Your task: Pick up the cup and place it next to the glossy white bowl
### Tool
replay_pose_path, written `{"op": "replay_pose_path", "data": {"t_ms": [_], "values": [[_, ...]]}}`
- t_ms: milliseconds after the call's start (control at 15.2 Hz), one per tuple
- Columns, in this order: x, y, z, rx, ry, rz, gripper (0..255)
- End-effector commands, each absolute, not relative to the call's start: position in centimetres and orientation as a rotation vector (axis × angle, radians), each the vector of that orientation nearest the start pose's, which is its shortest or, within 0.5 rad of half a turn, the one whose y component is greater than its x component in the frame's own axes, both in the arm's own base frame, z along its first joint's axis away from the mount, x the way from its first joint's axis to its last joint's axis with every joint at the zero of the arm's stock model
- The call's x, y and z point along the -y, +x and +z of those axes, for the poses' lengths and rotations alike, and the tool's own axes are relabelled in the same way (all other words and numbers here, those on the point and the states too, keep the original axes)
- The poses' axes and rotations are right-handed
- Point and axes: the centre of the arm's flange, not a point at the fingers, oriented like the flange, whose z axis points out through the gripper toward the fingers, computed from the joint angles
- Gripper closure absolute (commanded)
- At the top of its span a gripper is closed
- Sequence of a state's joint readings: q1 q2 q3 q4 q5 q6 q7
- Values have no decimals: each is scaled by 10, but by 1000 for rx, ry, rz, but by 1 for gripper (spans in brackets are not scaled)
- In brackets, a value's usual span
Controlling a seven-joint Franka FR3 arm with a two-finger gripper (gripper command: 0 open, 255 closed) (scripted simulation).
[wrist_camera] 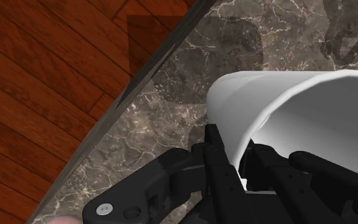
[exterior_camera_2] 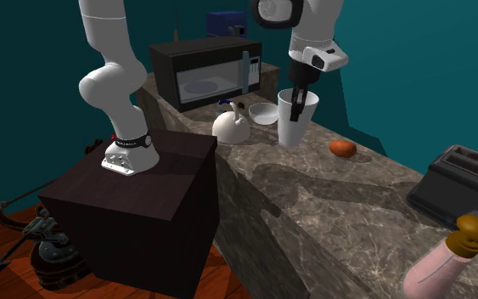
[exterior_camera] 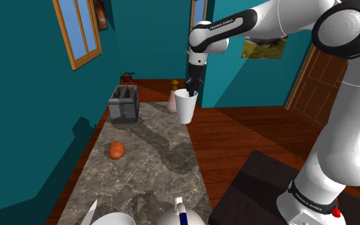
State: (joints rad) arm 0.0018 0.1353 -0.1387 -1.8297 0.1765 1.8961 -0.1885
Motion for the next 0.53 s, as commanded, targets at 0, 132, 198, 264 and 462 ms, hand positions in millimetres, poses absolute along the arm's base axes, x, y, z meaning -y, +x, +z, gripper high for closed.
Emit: {"op": "replay_pose_path", "data": {"t_ms": [0,132,198,264,462], "values": [[65,588,462,-15,-2985,63,255],[38,590,462,-15,-2985,63,255],[25,591,462,-15,-2985,63,255],[12,592,462,-15,-2985,63,255],[-27,594,462,-15,-2985,63,255]]}}
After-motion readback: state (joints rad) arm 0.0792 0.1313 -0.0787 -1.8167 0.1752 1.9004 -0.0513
